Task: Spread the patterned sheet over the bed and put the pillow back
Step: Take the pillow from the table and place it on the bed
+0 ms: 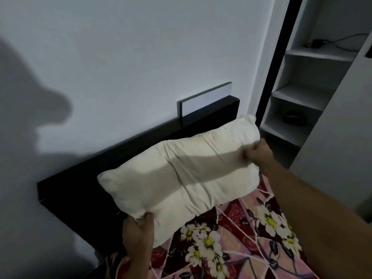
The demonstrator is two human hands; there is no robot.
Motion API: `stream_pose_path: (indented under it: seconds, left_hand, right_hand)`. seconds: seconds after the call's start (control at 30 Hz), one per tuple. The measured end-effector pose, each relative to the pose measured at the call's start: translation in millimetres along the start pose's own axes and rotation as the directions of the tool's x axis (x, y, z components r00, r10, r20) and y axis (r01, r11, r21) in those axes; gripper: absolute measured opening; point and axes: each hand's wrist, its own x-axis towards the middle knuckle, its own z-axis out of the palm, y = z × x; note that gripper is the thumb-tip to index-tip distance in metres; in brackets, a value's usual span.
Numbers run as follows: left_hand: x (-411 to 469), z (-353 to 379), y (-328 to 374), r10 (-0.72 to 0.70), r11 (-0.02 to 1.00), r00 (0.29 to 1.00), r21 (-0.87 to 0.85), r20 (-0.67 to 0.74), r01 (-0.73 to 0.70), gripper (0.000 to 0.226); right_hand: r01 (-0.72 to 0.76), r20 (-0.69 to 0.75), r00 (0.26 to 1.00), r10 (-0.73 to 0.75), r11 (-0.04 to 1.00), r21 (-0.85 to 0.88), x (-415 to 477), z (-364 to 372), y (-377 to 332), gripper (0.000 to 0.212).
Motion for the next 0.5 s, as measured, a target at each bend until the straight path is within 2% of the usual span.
stream_pose_path:
  seconds: [0.1, 0.2, 0.27, 0.33, 0.5]
  left_hand:
    - [6.0, 19.8, -27.5, -0.021, 0.998, 0.998, -0.055, 0.066, 0.025, 0.046]
    - [16.1, 34.8, -49.2, -0.039, 0.996, 0.997, -0.084, 0.072, 0.045, 0.038]
    - [21.3, 45.5, -59.8, -0.029, 0.996, 0.999, -0.082, 0.027, 0.031, 0.055]
    - [27.7, 54.9, -67.8, -0.001, 0.999, 0.999, -0.033, -0.041, 0.000, 0.068]
    - [45.7, 67.5, -82.8, 0.155, 0.982, 0.988, 0.116, -0.024, -0.151, 0.060]
  right_hand:
    - [0.032, 0.017, 0.999, -0.031, 0.998, -0.056, 24.7, 26.1, 9.4, 0.029]
    - [0.036, 0.074, 0.997, -0.030, 0.996, -0.081, 45.6, 54.9, 19.5, 0.026]
    - [0.047, 0.084, 0.996, -0.041, 0.996, -0.073, 59.3, 74.6, 25.8, 0.024]
    - [0.055, 0.093, 0.994, -0.049, 0.997, -0.056, 71.2, 93.7, 31.3, 0.023]
    - [0.036, 0.106, 0.994, -0.040, 0.998, 0.043, 96.5, 126.5, 43.3, 0.026]
